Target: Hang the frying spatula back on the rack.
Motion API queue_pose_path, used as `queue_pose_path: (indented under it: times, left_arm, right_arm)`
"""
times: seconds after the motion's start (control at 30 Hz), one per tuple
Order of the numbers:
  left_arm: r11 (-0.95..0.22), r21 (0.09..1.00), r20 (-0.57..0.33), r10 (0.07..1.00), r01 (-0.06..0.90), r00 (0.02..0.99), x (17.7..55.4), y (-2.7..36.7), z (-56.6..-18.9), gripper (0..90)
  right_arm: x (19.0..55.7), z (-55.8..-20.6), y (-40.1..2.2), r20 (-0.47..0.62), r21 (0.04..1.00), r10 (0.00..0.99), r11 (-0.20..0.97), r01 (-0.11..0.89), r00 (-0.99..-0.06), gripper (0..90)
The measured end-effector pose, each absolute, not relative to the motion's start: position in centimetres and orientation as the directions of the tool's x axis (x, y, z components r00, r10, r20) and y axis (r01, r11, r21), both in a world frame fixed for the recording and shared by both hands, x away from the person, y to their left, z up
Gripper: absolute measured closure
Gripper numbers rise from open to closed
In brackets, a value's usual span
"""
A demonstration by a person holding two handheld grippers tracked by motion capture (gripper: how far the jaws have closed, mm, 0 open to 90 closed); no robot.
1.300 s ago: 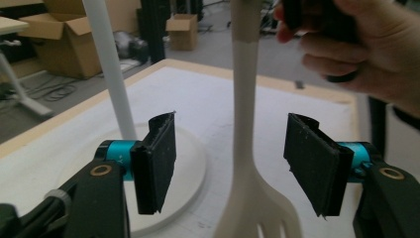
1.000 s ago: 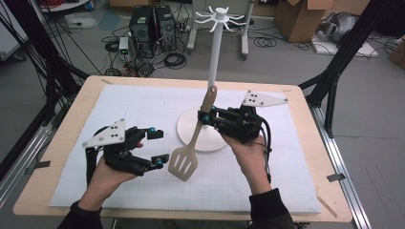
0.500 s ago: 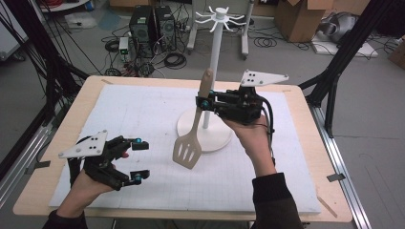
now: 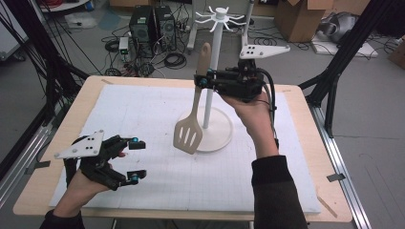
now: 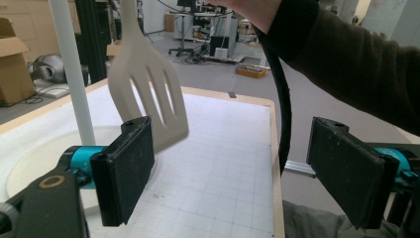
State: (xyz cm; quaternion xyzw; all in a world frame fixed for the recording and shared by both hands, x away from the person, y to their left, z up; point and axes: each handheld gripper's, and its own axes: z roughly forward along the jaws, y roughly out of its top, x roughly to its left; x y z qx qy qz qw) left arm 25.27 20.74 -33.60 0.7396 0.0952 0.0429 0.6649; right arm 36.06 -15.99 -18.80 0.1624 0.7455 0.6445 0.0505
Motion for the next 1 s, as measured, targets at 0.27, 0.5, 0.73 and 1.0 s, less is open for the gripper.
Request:
queue_pose_path:
  times: [0.27, 0.5, 0.73, 1.0]
  left_arm:
    - [-0.098, 0.993, -0.044, 0.2, 0.065, 0.979, 25.2, 20.9, -33.4, 19.1]
    - [-0.096, 0.993, -0.044, 0.197, 0.064, 0.979, 25.1, 21.0, -33.4, 19.0]
    - [-0.09, 0.994, -0.043, 0.191, 0.061, 0.981, 25.2, 21.1, -33.4, 17.5]
    - [-0.095, 0.993, -0.049, 0.186, 0.068, 0.981, 25.3, 21.0, -33.6, 17.6]
  right_arm:
    - [37.5, -17.8, -15.9, 0.151, 0.973, 0.329, 0.115, 0.198, -0.932, 74.9]
    - [38.9, -17.9, -16.3, 0.172, 0.971, 0.347, 0.097, 0.218, -0.922, 74.9]
    - [39.8, -18.2, -16.6, 0.178, 0.968, 0.375, 0.097, 0.23, -0.91, 74.8]
    - [40.5, -18.4, -16.5, 0.17, 0.971, 0.378, 0.094, 0.22, -0.91, 74.8]
